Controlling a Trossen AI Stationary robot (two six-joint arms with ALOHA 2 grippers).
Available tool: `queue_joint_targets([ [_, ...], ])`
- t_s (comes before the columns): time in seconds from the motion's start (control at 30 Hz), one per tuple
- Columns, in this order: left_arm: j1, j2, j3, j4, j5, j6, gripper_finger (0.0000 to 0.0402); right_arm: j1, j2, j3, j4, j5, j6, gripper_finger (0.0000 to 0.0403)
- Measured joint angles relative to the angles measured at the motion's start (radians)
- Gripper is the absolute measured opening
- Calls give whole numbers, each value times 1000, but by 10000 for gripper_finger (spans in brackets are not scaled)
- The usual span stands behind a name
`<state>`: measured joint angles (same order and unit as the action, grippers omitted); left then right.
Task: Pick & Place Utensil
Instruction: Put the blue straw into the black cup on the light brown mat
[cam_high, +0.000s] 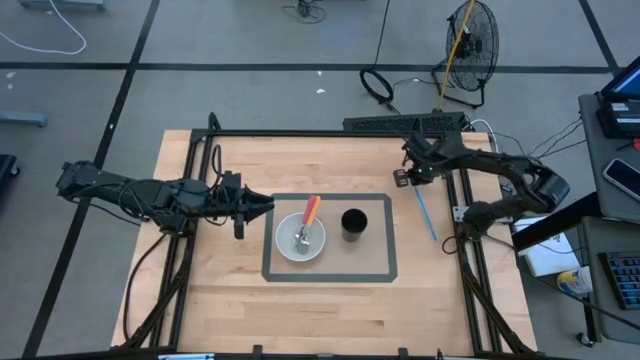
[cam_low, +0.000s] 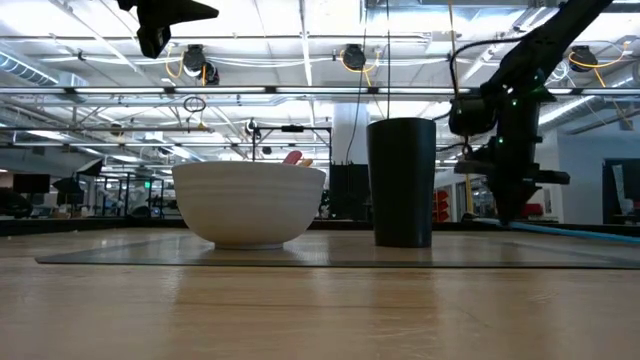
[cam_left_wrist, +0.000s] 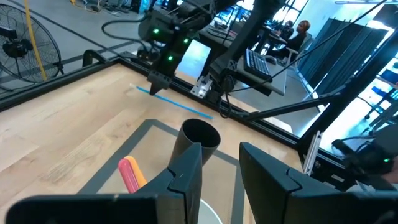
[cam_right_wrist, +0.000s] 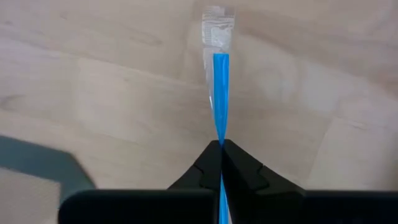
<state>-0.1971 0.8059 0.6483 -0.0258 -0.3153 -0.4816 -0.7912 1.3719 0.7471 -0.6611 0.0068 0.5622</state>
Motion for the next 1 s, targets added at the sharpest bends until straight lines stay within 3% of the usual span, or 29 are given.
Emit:
queue_joint_targets([
  [0.63, -1, 0, 0, 0, 3, -2, 113, 153, -407, 3, 252, -10, 131, 0],
  [1.0, -1, 0, 0, 0, 3, 5, 113, 219, -539, 4, 527, -2, 83, 0],
])
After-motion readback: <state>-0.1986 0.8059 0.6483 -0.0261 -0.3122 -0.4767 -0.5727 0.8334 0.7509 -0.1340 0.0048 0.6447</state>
